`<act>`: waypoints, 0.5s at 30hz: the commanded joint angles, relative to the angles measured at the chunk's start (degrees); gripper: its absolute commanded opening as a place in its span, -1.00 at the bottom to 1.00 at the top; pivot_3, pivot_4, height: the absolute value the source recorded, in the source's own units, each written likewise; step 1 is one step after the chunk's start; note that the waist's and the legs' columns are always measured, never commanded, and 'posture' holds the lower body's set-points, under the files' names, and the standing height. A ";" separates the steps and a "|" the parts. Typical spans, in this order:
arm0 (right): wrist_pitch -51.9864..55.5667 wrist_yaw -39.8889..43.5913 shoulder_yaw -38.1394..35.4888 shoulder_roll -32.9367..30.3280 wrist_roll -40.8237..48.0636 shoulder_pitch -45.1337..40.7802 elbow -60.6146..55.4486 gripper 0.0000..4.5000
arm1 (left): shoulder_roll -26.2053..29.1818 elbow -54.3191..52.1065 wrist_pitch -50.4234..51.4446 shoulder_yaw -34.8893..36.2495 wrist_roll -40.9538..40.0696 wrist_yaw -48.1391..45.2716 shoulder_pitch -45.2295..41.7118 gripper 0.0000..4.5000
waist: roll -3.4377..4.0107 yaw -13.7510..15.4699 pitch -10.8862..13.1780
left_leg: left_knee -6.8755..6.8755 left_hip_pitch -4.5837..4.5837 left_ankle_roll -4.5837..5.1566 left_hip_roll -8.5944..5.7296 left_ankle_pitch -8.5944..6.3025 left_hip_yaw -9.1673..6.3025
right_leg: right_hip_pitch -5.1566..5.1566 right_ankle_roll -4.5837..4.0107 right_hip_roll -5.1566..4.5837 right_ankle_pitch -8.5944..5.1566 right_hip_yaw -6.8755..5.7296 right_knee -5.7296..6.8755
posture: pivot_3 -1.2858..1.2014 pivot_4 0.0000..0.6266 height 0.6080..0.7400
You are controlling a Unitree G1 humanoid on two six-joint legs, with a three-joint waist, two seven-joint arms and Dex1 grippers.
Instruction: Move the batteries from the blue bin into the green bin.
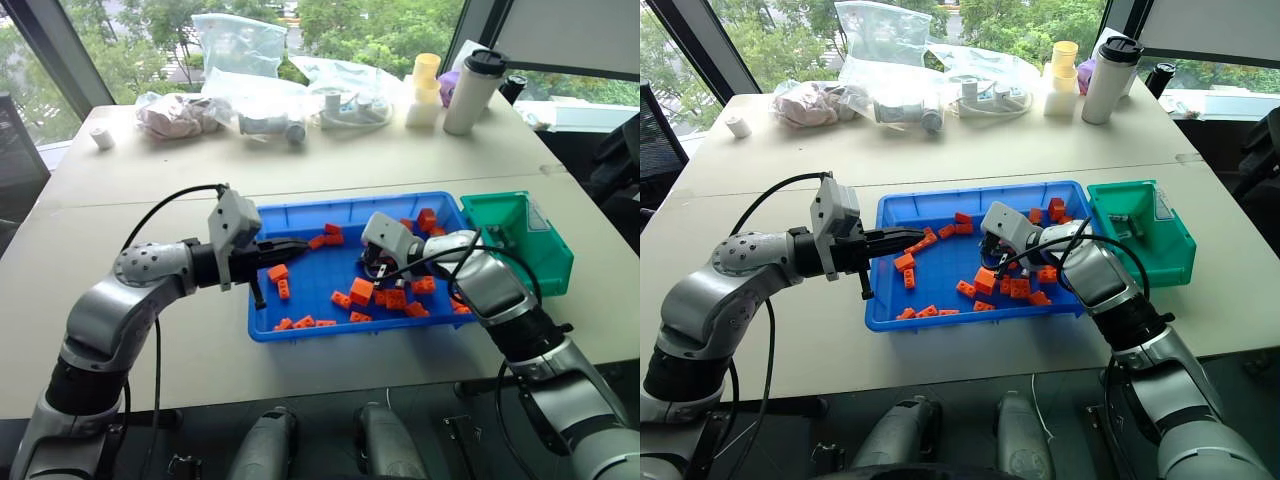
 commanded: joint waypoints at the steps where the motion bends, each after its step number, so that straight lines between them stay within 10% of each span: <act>1: 0.87 -0.17 -3.72 1.32 2.00 -3.05 -0.74 -0.88 | -0.02 -1.03 -1.00 0.51 0.23 0.09 -0.46 -1.00 | 0.00 -0.03 0.00 | 0.00 0.00 0.00 0.00 0.00 0.00 | 0.00 0.00 0.00 0.00 0.00 0.00 | 0.03 -0.52 1.00; 8: 5.61 -2.11 -6.61 3.11 3.54 -7.50 0.99 0.47 | -0.31 -0.78 -1.17 0.32 0.47 0.14 -0.65 -1.00 | 0.00 0.00 0.00 | -0.01 0.00 0.00 0.00 0.00 0.00 | -0.01 0.00 0.00 0.00 0.00 0.00 | 0.03 -0.52 1.00; 15: 9.11 -3.00 -5.36 3.55 3.01 -7.83 3.12 0.47 | -0.63 -0.60 -1.45 0.17 1.00 0.41 -0.70 -1.00 | 0.00 -0.01 0.00 | -0.01 -0.01 0.00 0.00 0.00 0.00 | -0.01 0.00 -0.01 0.00 0.00 0.01 | 0.03 -0.52 1.00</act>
